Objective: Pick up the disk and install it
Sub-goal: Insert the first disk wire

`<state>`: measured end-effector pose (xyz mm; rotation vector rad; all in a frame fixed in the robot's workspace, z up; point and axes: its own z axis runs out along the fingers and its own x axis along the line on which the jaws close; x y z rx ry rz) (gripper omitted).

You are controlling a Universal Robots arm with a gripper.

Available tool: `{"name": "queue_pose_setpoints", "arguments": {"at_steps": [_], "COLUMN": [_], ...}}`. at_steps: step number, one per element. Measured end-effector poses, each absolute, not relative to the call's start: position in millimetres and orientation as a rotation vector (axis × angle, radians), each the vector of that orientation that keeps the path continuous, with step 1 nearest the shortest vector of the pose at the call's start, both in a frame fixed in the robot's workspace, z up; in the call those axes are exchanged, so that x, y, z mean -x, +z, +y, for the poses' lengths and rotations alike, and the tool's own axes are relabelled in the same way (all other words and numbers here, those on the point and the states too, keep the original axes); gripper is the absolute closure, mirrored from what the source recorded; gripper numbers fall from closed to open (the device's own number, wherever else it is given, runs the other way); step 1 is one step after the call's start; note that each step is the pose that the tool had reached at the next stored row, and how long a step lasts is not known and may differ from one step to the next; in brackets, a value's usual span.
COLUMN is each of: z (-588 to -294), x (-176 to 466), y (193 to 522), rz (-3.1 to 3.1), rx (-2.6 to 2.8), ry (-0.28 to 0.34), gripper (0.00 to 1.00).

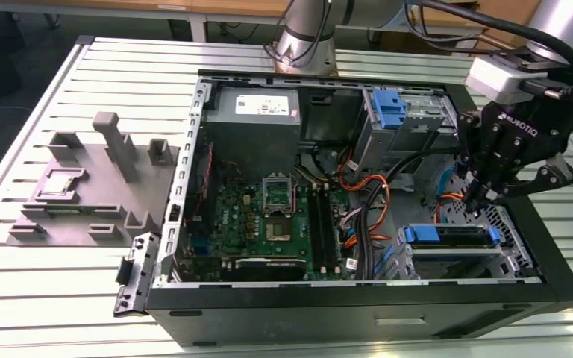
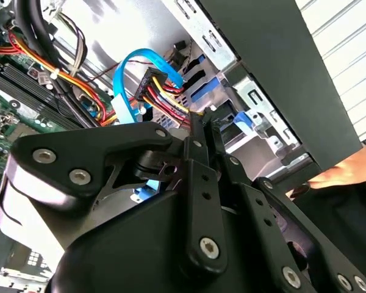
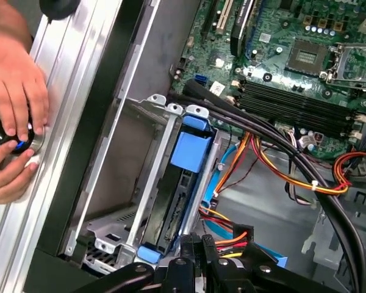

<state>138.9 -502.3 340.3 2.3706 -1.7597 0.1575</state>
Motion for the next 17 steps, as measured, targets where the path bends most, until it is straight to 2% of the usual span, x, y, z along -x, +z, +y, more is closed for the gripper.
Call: {"name": "queue_pose_setpoints", "arguments": {"at_steps": [5,9,17], "z": [-510.7,-511.4,-511.4], "x": [-136.8,-132.3,-132.3], "y": [340.1,339.6,337.6], "rz": [-1.77,-1.79,-1.916], "rx": [-2.381,-2.397,-2.291], "ry": [0.162,0.203,0.195], "gripper": [0.83,0.83,0.83]}}
